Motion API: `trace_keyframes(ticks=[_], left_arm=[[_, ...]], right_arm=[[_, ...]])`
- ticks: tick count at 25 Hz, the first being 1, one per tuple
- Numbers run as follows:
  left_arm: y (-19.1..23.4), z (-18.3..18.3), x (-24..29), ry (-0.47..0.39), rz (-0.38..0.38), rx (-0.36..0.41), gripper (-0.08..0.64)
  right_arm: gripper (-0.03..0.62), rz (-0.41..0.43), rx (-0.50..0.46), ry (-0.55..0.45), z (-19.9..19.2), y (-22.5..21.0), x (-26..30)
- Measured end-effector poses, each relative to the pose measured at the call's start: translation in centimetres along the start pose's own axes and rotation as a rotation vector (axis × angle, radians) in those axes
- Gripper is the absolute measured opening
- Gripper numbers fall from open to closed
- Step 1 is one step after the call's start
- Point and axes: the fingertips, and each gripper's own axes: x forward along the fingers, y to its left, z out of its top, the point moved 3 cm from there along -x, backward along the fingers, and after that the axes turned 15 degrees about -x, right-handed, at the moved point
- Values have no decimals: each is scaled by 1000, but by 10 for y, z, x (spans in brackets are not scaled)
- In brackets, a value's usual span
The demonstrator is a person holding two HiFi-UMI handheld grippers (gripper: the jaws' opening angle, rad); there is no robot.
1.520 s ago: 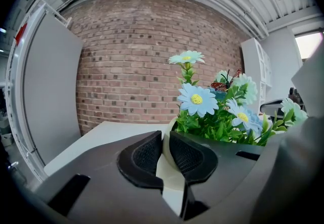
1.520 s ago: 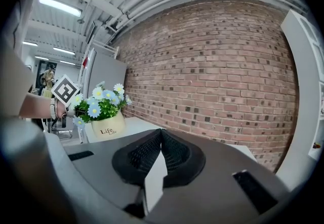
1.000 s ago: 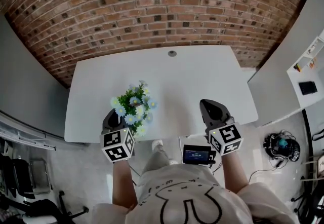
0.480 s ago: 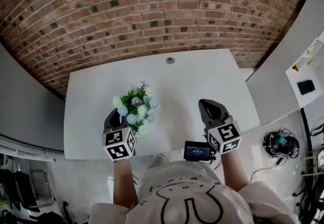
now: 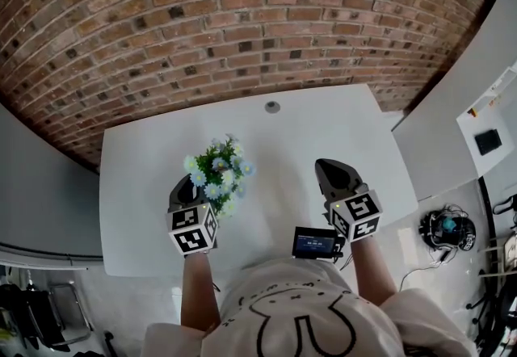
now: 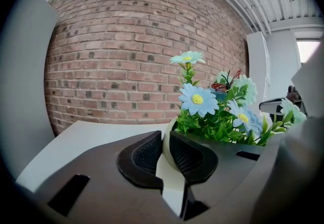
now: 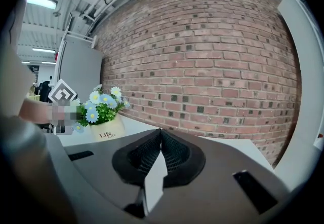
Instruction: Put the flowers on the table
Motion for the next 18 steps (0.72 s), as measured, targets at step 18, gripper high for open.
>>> trace_keyframes(ticks=[18], left_arm=[[44,-21,75,108,0,-10,52]], right_arm=[[14,59,46,158,-37,9,84]])
